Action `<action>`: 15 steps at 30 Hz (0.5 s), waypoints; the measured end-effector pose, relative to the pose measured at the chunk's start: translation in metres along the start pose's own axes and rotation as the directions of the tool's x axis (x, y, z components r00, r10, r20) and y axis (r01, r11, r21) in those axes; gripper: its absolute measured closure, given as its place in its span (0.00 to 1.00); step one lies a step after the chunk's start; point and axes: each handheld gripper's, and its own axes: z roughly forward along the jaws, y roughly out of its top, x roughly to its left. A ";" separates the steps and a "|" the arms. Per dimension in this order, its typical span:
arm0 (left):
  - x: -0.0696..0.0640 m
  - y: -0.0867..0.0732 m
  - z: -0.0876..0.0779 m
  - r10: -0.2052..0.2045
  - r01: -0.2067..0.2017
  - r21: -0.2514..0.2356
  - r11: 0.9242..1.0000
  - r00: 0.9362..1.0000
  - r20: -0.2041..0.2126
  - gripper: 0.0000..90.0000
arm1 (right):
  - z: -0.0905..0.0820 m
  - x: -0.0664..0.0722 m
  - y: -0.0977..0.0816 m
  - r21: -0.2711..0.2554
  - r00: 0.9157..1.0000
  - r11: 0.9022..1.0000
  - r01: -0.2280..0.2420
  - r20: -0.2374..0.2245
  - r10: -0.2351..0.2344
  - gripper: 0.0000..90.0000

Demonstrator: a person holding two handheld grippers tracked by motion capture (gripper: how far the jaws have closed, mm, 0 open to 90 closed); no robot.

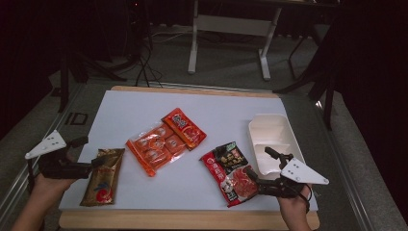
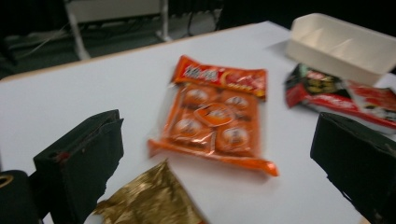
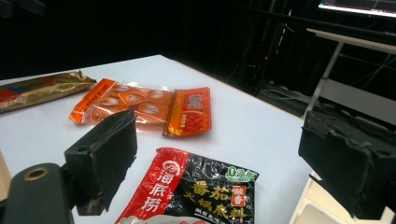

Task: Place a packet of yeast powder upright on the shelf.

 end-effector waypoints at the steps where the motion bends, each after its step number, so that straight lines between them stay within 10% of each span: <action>1: 0.000 0.000 0.000 0.000 0.000 0.000 1.000 1.000 0.000 0.03 | 0.000 0.000 0.000 0.000 1.000 1.000 0.000 0.000 0.000 0.13; 15: 0.037 -0.026 0.038 -0.122 0.141 0.152 0.978 0.985 -0.125 0.15 | 0.004 0.006 0.002 0.012 0.999 0.999 -0.038 -0.003 0.038 0.11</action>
